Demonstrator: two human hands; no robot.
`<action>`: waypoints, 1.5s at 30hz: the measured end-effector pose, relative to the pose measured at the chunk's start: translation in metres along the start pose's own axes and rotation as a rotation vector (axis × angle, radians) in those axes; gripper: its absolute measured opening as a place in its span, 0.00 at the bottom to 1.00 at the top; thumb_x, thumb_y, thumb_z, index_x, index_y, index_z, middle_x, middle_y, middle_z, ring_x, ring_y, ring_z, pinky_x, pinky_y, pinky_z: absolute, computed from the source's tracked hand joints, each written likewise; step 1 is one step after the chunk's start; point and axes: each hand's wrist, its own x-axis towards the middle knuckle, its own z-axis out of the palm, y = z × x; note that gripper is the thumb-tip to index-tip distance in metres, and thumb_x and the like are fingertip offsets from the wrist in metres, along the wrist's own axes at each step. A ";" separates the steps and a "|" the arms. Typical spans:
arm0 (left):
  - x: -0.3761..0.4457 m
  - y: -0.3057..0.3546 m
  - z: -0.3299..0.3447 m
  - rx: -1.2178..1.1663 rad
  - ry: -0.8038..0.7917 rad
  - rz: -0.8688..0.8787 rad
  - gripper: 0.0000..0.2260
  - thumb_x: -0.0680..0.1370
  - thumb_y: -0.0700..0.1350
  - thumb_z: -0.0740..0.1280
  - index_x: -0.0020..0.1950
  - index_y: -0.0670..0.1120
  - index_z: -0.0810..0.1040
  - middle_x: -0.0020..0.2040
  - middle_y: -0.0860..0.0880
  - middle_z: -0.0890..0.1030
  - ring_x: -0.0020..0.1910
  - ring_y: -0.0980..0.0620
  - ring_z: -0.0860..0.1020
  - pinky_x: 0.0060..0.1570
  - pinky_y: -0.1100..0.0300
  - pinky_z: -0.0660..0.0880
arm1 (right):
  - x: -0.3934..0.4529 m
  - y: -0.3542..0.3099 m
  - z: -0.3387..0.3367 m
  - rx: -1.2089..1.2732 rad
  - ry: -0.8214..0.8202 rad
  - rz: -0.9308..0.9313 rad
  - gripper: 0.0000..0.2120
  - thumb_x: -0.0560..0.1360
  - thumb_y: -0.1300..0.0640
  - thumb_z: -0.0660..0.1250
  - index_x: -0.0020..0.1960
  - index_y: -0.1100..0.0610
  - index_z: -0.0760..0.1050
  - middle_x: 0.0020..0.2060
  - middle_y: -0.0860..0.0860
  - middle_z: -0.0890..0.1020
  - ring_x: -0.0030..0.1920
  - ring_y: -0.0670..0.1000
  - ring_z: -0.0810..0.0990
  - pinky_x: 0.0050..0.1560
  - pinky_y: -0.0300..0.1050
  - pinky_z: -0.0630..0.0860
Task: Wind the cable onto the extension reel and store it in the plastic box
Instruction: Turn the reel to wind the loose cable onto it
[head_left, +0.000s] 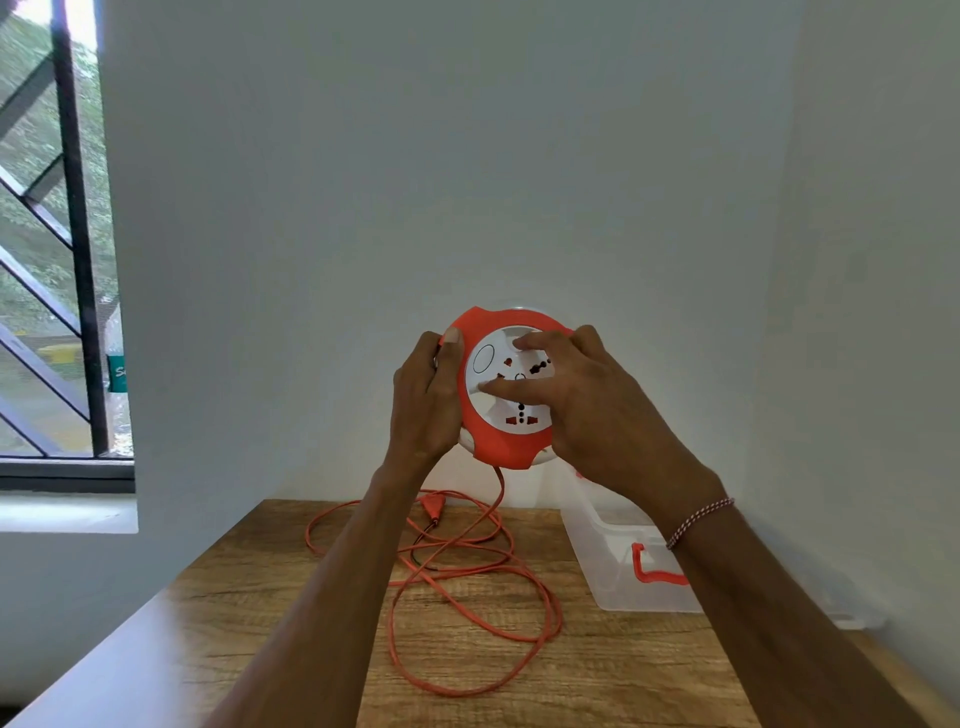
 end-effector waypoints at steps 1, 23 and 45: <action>0.000 0.000 0.000 -0.001 0.010 -0.009 0.11 0.83 0.52 0.56 0.47 0.52 0.75 0.38 0.58 0.81 0.35 0.60 0.82 0.33 0.69 0.77 | 0.000 -0.001 0.000 -0.007 -0.010 -0.002 0.27 0.65 0.56 0.77 0.63 0.44 0.76 0.69 0.54 0.70 0.66 0.60 0.65 0.61 0.59 0.71; -0.002 -0.004 0.005 0.028 -0.033 -0.019 0.15 0.82 0.55 0.57 0.49 0.47 0.77 0.38 0.56 0.82 0.35 0.58 0.82 0.31 0.69 0.77 | -0.002 -0.008 0.015 0.078 0.208 0.340 0.33 0.68 0.30 0.63 0.67 0.47 0.73 0.58 0.50 0.81 0.52 0.53 0.82 0.53 0.48 0.78; 0.000 -0.002 0.004 0.005 -0.034 -0.021 0.16 0.82 0.56 0.57 0.49 0.45 0.76 0.37 0.58 0.83 0.34 0.57 0.83 0.30 0.68 0.77 | -0.005 0.002 0.007 -0.120 0.103 0.113 0.27 0.67 0.43 0.72 0.65 0.37 0.71 0.60 0.55 0.76 0.56 0.56 0.75 0.52 0.53 0.76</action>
